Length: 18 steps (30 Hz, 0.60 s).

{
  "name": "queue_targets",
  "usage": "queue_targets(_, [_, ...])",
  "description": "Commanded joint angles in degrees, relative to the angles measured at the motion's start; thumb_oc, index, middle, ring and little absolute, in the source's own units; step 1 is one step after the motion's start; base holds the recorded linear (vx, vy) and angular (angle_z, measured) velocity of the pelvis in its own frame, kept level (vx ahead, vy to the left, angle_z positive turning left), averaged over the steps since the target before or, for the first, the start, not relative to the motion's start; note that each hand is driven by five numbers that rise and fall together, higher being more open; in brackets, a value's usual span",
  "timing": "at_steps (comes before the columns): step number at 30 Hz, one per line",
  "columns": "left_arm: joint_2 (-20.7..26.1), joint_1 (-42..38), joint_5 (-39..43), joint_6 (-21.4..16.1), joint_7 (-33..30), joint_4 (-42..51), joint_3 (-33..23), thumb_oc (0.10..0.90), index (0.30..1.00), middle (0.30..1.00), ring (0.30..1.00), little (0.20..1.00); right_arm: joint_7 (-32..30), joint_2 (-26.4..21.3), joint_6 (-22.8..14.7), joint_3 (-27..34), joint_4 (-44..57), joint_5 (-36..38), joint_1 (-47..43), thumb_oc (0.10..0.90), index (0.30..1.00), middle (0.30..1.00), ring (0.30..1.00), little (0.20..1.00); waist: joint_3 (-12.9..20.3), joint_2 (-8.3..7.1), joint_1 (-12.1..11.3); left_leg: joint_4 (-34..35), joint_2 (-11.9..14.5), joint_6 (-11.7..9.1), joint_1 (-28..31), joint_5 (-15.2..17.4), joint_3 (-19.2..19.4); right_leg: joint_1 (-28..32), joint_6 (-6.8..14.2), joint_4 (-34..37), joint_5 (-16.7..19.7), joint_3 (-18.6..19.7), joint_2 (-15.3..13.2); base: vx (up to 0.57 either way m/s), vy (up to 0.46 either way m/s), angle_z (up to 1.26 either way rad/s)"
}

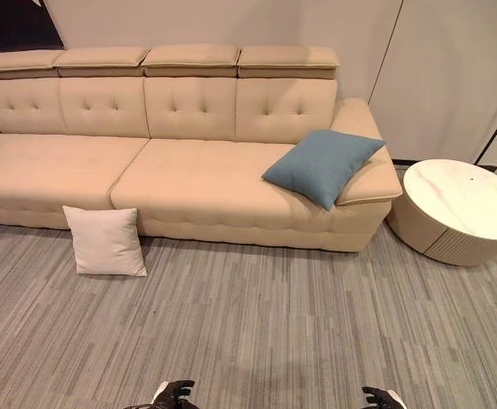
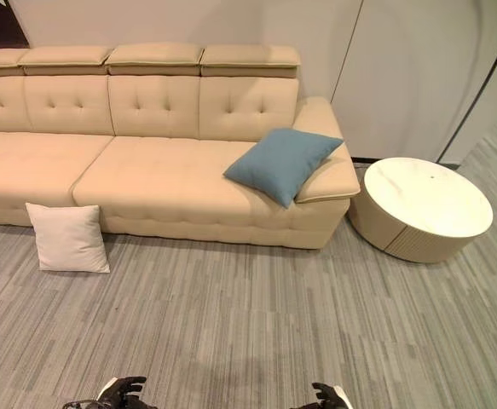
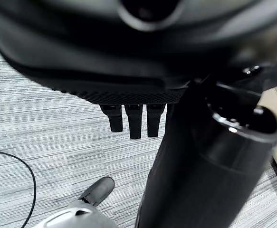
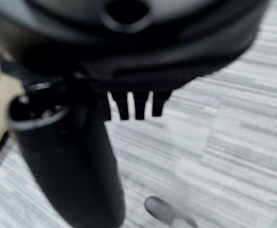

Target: Pick up all the scattered cushions and arrange them neatly on the sofa.

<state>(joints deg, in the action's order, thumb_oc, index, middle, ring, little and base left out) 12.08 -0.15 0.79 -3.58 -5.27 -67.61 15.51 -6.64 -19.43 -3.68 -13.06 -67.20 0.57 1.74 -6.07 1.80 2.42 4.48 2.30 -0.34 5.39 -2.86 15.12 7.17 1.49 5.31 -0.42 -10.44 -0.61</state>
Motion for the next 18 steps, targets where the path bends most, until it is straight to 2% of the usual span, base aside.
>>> queue_targets(1, [1.53,-4.16,-0.95,-1.74,-0.87,-2.90,-1.16,0.800,0.900,0.900,0.900,0.900,-1.75,0.50,-0.91,-0.87,-1.84,0.72,-3.69,0.800,0.900,0.900,0.900,0.900,-0.16,-2.10,0.43,-1.46,3.01,-4.95,-0.08,1.39,-2.57,-1.12,5.70,-0.31,-1.15,-0.16,-3.04,-0.04,-0.060,0.02])
queue_targets(4, [1.30,-3.89,0.23,-1.48,-1.25,-3.33,-1.88,0.800,0.900,0.900,0.900,0.900,-2.00,0.57,-1.06,-0.05,-2.86,2.02,-2.90,0.800,0.900,0.900,0.900,0.900,-0.80,-2.26,0.40,-4.65,4.05,-5.61,-1.26,1.76,-2.68,-0.63,4.76,-0.31,-1.64,-0.94,-2.44,-0.03,-0.119,0.04])
queue_targets(9, [1.03,-3.66,0.12,-1.31,-1.66,-3.78,-1.76,0.800,0.900,0.900,0.900,0.900,-2.13,0.89,-0.95,-0.01,-3.73,2.17,-2.64,0.800,0.900,0.900,0.900,0.900,-1.19,-2.30,0.58,-5.69,5.01,-6.19,-1.53,1.45,-3.02,-0.11,4.20,-0.31,-2.06,-1.11,-1.88,-0.01,-0.091,0.04])
queue_targets(13, [0.80,-4.07,0.06,-1.28,-1.63,-3.43,-0.78,0.800,0.900,0.900,0.900,0.900,-2.28,0.47,-0.95,0.10,-4.06,2.48,-2.26,0.800,0.900,0.900,0.900,0.900,-2.30,-2.68,0.83,-9.89,6.26,-6.82,-3.52,1.40,-4.09,0.31,3.19,-0.31,-2.60,-0.81,-1.02,-0.01,-0.108,0.04])
queue_targets(18, [0.47,-4.09,0.07,-1.24,-1.76,-3.13,-0.10,0.800,0.900,0.900,0.900,0.900,-2.46,0.02,-1.00,0.08,-3.96,2.73,-2.35,0.800,0.900,0.900,0.900,0.900,-3.11,-2.92,0.81,-13.88,6.03,-6.77,-4.81,1.03,-6.35,1.14,2.24,-0.31,-2.78,0.04,-0.66,0.05,-0.053,-0.02])
